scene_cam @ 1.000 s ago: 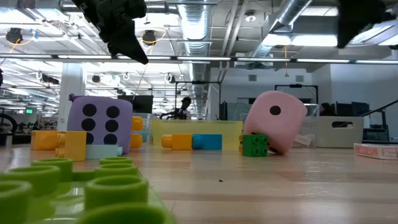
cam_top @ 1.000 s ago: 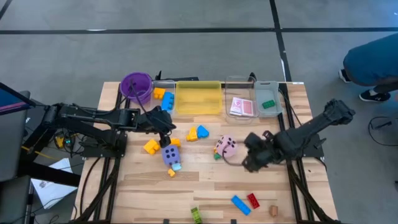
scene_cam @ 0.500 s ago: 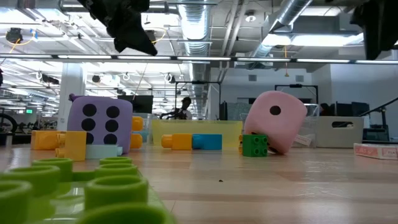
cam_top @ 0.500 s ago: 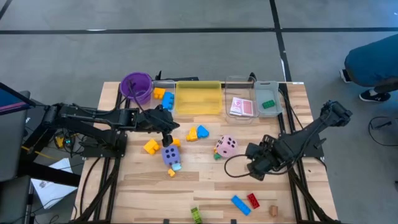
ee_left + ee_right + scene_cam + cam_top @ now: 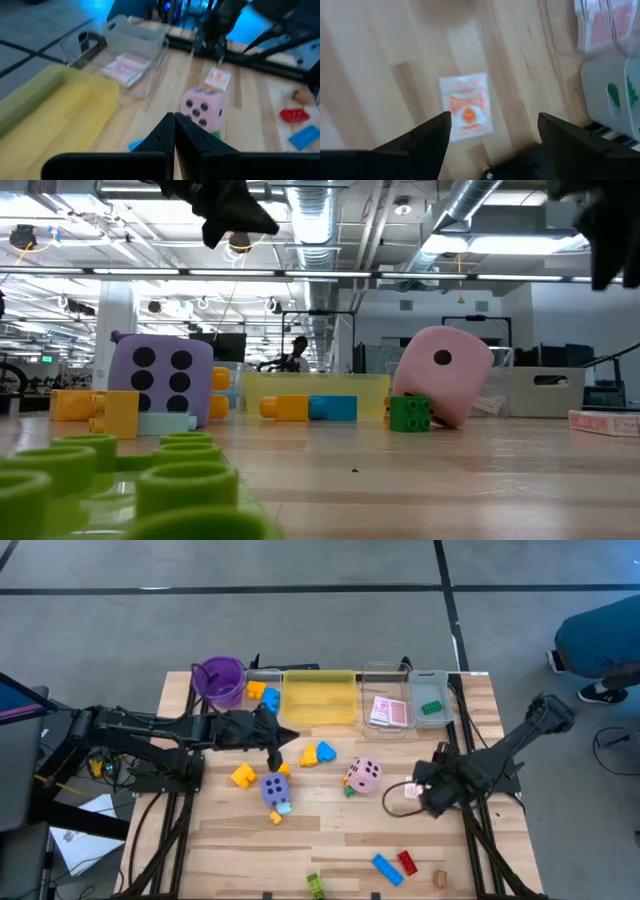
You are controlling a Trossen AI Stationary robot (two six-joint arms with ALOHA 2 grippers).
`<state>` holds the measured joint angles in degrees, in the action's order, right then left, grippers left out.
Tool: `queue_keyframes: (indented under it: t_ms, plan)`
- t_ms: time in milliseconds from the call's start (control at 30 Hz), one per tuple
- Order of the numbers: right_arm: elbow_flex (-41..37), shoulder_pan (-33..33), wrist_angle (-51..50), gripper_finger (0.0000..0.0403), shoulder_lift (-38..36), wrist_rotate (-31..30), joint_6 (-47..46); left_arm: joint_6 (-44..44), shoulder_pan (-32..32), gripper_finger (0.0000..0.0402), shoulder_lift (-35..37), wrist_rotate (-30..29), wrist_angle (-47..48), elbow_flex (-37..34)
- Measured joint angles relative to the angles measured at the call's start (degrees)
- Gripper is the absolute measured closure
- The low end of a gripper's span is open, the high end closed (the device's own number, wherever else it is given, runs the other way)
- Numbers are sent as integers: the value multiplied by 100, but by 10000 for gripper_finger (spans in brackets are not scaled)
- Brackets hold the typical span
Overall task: Pick & Place Toys
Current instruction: Put the orange deck of cards into the transparent bin
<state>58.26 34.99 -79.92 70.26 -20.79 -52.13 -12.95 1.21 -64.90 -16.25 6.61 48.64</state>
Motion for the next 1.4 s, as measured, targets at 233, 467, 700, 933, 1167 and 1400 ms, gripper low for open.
queue_keyframes:
  t_ms: [233, 467, 700, 933, 1167, 1400]
  plan:
    - [-1527, -192, 1236, 111, -1658, 168, 5, -241, 0, 402, 2, 1, -290, 0]
    - [-2358, -401, 2061, 111, -2388, 248, -33, -277, 0, 402, 2, 108, -299, 0]
    - [-2681, -650, 2431, 74, -2254, 80, -40, -436, 0, 402, 2, 928, -340, 0]
    - [-2771, -1037, 2599, 8, -1394, -66, -621, -702, 0, 402, 1, 1075, -415, 0]
    - [-2773, -1192, 2617, 28, -528, 646, -596, -702, 0, 402, 0, 1075, -413, 0]
    - [-2702, -1194, 2608, 29, -77, 1082, -769, -689, 0, 402, 2, 1075, -398, 2]
